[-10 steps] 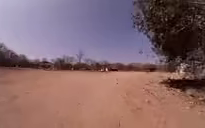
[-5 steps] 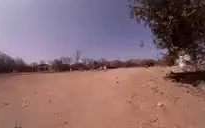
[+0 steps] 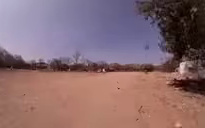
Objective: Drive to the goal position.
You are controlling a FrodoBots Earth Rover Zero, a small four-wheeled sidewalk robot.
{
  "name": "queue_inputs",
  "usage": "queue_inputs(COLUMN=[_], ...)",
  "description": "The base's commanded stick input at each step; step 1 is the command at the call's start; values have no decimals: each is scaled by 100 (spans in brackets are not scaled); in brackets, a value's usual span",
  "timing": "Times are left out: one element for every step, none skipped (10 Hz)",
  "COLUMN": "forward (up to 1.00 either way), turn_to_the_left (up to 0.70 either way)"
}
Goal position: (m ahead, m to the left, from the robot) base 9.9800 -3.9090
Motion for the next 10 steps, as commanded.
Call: queue_inputs(forward=[100, 100, 100, 100, 100, 100, 100, 100, 100, 100], turn_to_the_left=[0, 0, -9, -31, -40, -40, -34, -22, 0, 0])
